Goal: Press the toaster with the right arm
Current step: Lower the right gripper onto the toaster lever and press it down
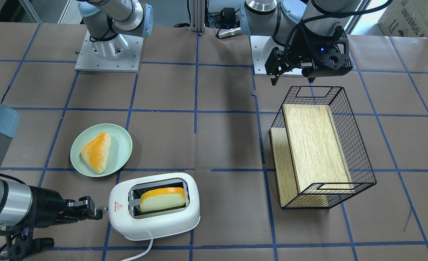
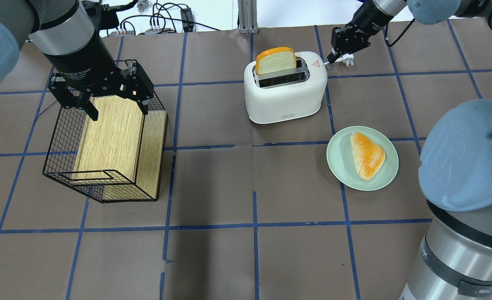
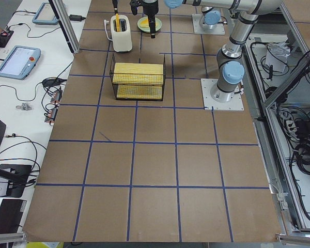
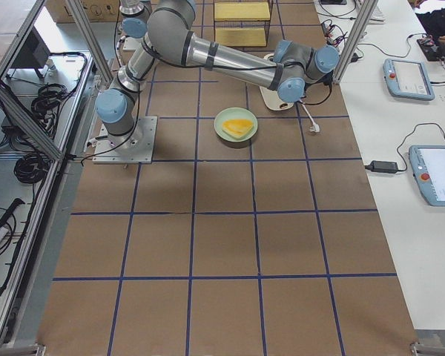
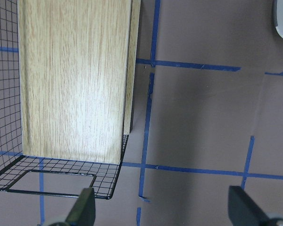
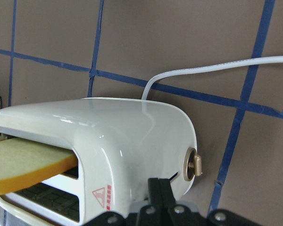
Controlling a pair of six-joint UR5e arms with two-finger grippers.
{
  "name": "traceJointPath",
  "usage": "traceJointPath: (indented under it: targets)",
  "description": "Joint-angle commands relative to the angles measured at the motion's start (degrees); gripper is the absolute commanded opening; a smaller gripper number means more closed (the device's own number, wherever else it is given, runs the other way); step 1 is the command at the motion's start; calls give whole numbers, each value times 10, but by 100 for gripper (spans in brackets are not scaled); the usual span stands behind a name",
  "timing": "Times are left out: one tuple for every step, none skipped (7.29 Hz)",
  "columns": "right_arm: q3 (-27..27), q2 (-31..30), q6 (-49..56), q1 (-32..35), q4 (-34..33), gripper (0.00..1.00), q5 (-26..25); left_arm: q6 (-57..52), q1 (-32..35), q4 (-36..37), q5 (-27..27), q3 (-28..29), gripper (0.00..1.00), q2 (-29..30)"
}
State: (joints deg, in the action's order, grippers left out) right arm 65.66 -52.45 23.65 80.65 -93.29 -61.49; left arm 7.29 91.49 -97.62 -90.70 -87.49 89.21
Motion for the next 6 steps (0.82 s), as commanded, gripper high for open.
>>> traceJointPath:
  targets:
    - [4, 9, 1, -1, 4, 4, -5, 0, 0, 0, 0, 0, 100, 0]
    - [4, 12, 1, -1, 11, 4, -13, 0, 0, 1, 0, 0, 100, 0]
    - [4, 13, 0, -1, 22, 4, -15, 0, 0, 0, 0, 0, 100, 0]
    - [5, 15, 0, -1, 29, 4, -15, 0, 0, 1, 0, 0, 100, 0]
    - [4, 18, 0, -1, 30, 4, -16, 0, 0, 1, 0, 0, 100, 0]
    - [3, 26, -1, -1, 30, 4, -16, 0, 0, 0, 0, 0, 100, 0]
